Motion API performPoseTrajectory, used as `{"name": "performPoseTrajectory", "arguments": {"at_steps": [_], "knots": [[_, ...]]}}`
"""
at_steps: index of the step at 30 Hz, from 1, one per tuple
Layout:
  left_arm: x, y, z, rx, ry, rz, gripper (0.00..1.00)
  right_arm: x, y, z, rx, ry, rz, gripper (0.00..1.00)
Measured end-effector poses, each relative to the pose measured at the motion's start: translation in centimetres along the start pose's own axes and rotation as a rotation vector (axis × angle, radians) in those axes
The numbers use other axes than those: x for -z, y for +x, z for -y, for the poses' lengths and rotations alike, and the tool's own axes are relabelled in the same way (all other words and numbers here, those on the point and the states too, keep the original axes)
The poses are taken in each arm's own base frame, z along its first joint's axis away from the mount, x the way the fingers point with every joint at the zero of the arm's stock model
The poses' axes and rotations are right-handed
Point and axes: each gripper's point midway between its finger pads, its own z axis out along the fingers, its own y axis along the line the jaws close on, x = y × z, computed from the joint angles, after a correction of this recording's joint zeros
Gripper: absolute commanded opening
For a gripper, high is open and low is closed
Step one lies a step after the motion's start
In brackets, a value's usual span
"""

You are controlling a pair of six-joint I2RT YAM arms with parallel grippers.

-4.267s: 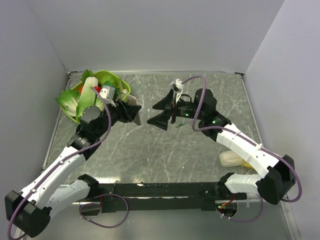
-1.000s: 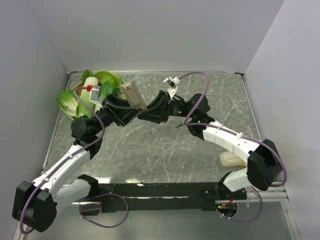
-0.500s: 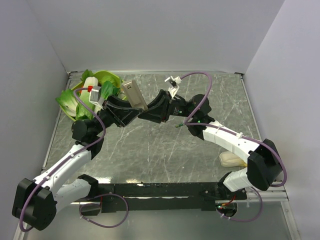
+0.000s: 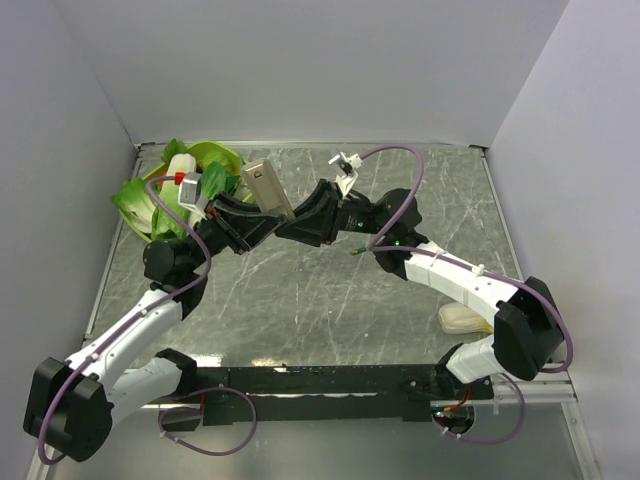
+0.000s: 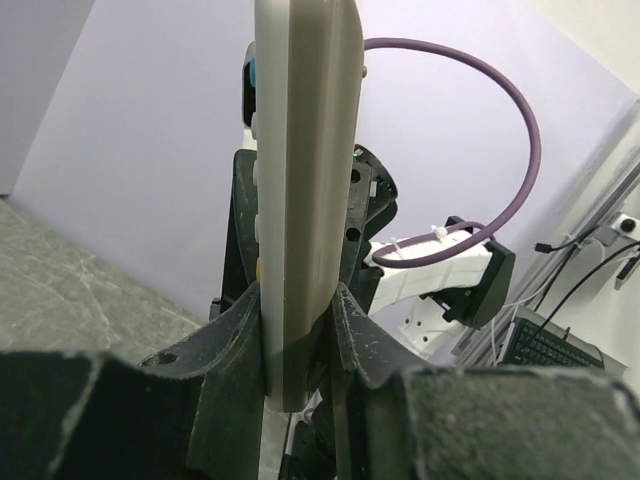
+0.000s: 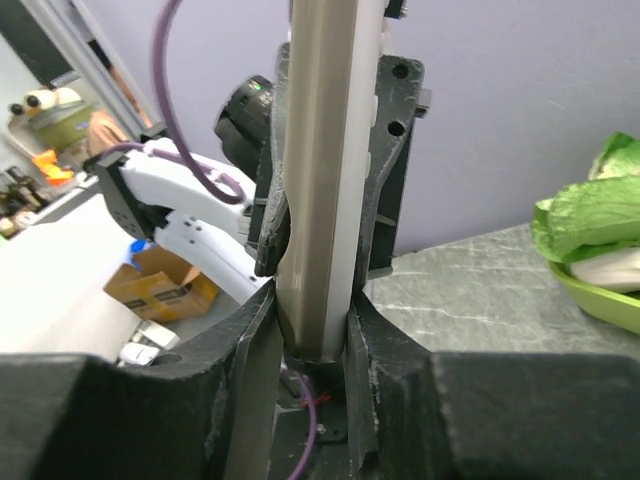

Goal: Load the batteries into the remote control

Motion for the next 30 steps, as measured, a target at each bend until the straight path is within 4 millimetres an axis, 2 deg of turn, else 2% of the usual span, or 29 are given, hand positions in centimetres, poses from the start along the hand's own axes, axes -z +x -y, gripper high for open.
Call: {"name": "performPoseTrajectory", "arguments": {"at_steps": [1,3,4,10,12,16,20,25,30], "knots": [[0.1,0.1,-0.1,-0.009,-0.009,-0.004,0.02,0.0,0.2,0.2,0.003,0.008,-0.005,0.56],[0.3,0.3,-0.6,-0.048,-0.039,-0.018,0.02,0.1,0.5,0.6,0.002,0.028,-0.015,0.68],[0.4,0.4,-0.9,-0.065,-0.061,-0.028,0.02,0.1,0.7,1.0,0.011,0.046,-0.022,0.77],[1.8,1.2,-3.9,-0.228,-0.249,-0.121,0.02,1.8,2.8,2.8,0.082,0.192,-0.123,0.99],[2.4,1.6,-5.1,-0.27,-0.308,-0.161,0.02,2.7,3.0,3.1,0.146,0.247,-0.153,1.0],[4.5,3.7,-7.7,-0.288,-0.416,-0.268,0.02,4.7,2.4,2.6,0.345,0.301,-0.19,1.0],[6.2,5.8,-9.1,-0.26,-0.47,-0.345,0.02,6.2,2.2,1.9,0.552,0.296,-0.221,1.0],[7.4,7.9,-9.4,-0.18,-0.473,-0.395,0.02,6.2,2.3,2.4,0.69,0.27,-0.272,1.0],[7.5,8.7,-9.0,-0.119,-0.472,-0.404,0.02,5.5,2.4,2.8,0.792,0.252,-0.306,0.95]]}}
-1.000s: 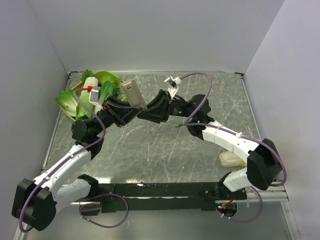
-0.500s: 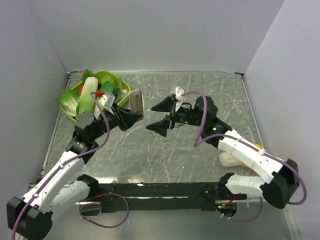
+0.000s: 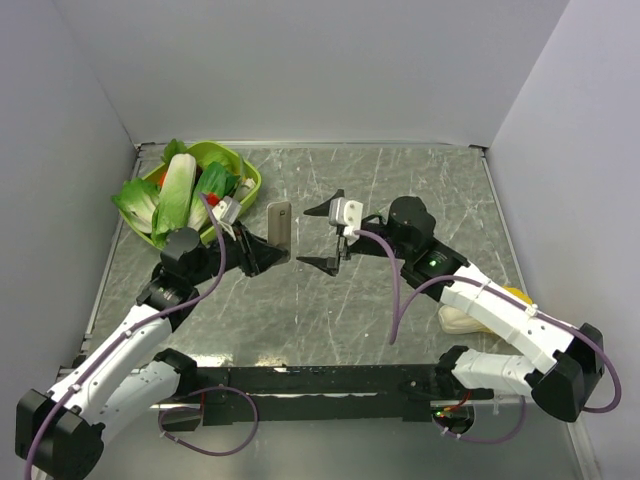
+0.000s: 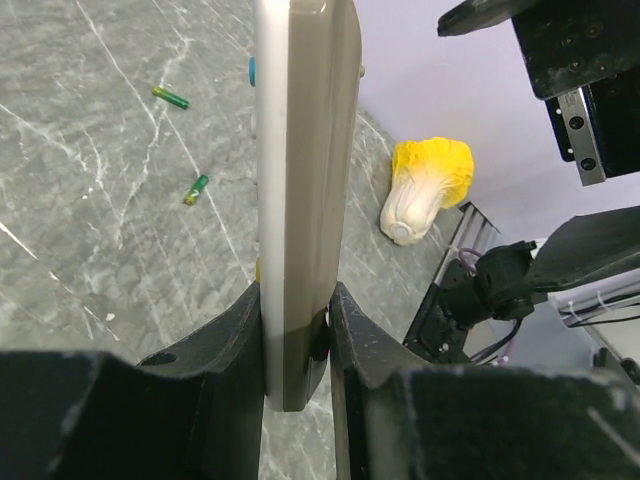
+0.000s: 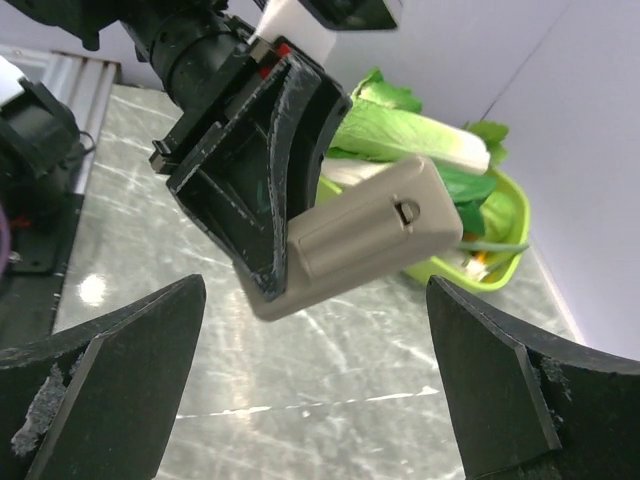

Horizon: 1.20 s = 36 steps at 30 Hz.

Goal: Load the batteries into the remote control

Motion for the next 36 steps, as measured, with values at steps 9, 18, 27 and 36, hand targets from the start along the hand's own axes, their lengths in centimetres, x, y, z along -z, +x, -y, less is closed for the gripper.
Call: {"name": "performPoseTrajectory", "arguments": {"at_steps": [9,18,27,36], "knots": [[0.0,0.7,0.3,0.071,-0.007,-0.037,0.02,-1.7,-1.3,1.1,0.173,0.017,-0.022,0.85],[-0.1,0.0,0.8,0.077,-0.017,-0.042,0.02,-3.4,0.3,1.6,0.258,0.01,-0.102,0.73],[0.0,0.4,0.6,0.093,-0.031,-0.064,0.02,-3.9,1.8,1.6,0.287,0.007,-0.152,0.72],[0.0,0.4,0.5,0.099,-0.043,-0.071,0.02,-4.4,1.7,1.6,0.312,0.002,-0.16,0.7]]}}
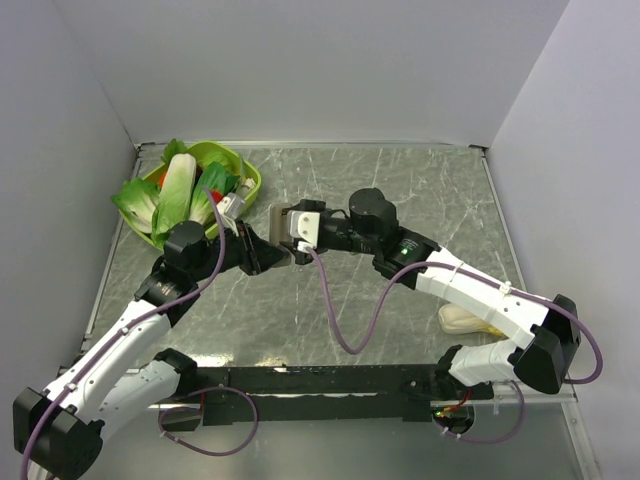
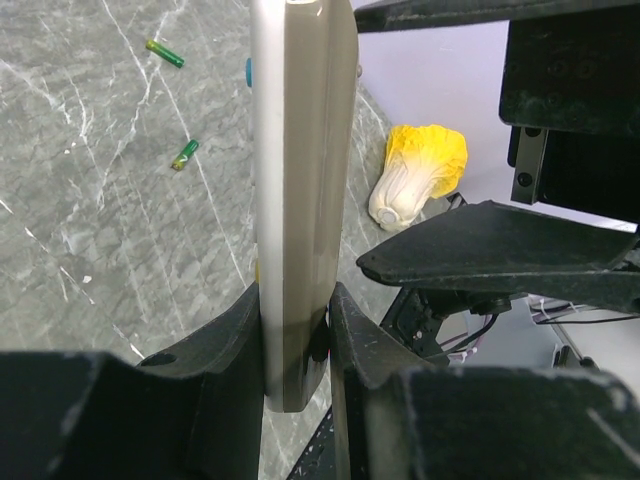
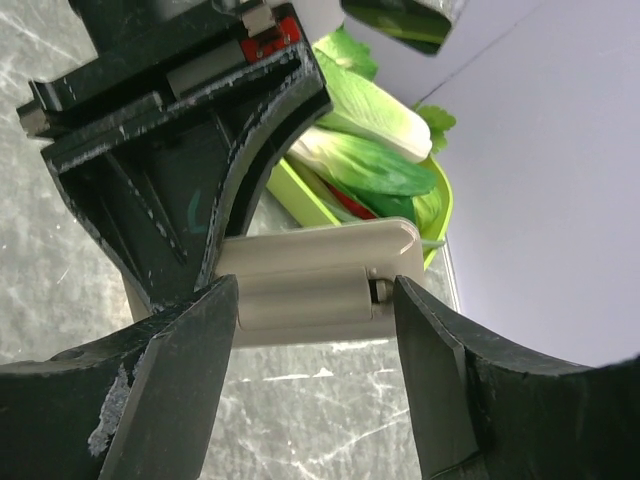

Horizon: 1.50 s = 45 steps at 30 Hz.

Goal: Load the batteries into the remote control

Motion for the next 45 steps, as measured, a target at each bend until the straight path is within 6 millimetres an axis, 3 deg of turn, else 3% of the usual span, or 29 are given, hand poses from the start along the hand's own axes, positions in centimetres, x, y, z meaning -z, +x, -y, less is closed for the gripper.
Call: {"name": "performPoseTrajectory", "arguments": {"at_steps": [7,30,38,45], "knots": [[0.0,-0.1,0.0,0.0,0.0,0.001,0.02,-0.3,-0.1,-0.1,0.017,-0.002,-0.007,0.66],[0.0,-0.1,0.0,0.032,-0.008,0.001,0.02,-0.4,1.1,-0.2,0.029,0.012,-0.073,0.69],[0.5,0.2,-0.1,0.036,-0.026,-0.003,0.02,-1.1,1.0,-0.5,0.022,-0.049,-0.089,0.61],[0.8,0.8,-1.0,0.028,-0.065,-0.008,0.02,-1.4,1.6,-0.7,0.011,-0.088,-0.116,0.46]]}}
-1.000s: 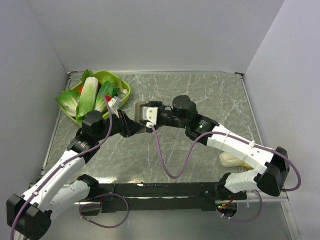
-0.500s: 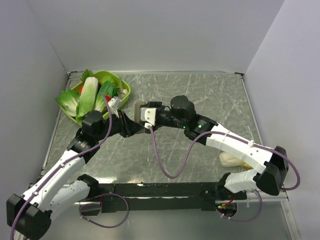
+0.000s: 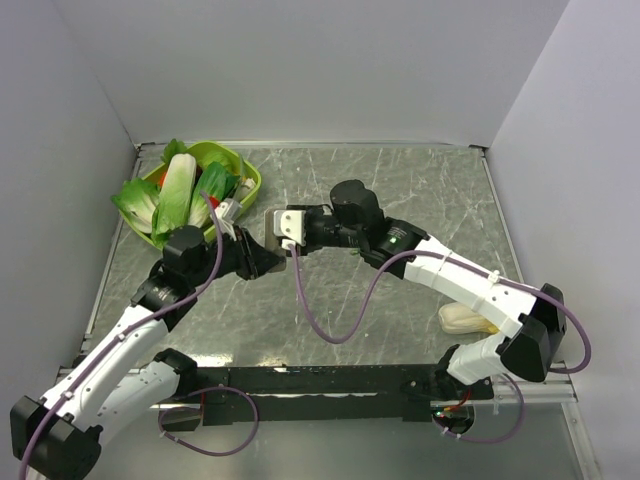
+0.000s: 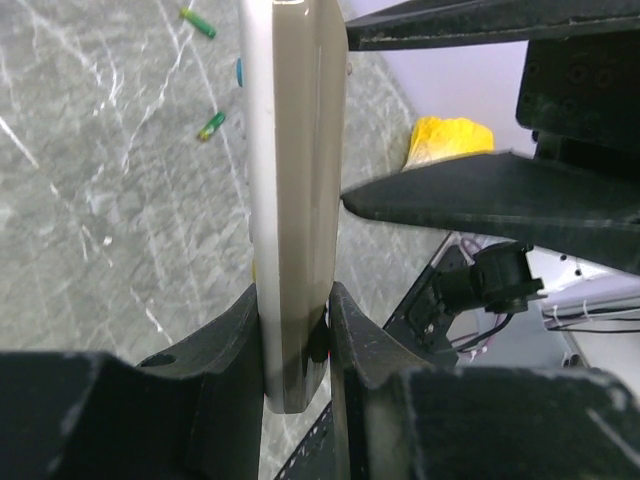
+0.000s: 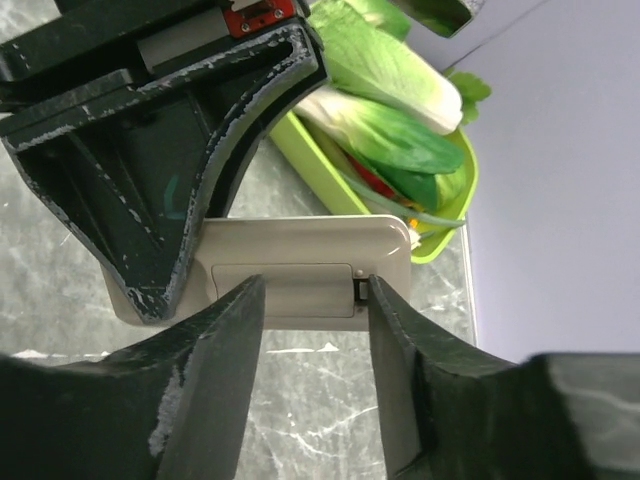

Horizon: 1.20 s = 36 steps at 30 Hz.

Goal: Load the batteries into the remote control

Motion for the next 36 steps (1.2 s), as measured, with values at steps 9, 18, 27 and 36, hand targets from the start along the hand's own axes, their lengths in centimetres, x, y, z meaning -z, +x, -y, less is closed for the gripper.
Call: {"name": "performPoseTrajectory", "arguments": {"at_steps": [9,18,27,36], "knots": [[0.0,1.2,-1.2,0.002,-0.057,-0.025,0.02,-0.1,1.0,-0.6,-0.019,-0.024,-0.03,0.31],[-0.6,-0.6,-2.1,-0.049,-0.09,0.05,0.02,-0.8,3.1,-5.1,-0.127,-0.171,-0.069,0.25],[-1.0,0.2,-2.9,-0.05,-0.105,0.029,0.02,-1.1,4.6,-6.0,-0.171,-0.137,-0.081,0.48],[-1.0,0.6,-2.4,-0.048,-0.077,0.009,0.02,0.1,2.4,-2.0,-0.095,0.066,0.01,0.68]]}}
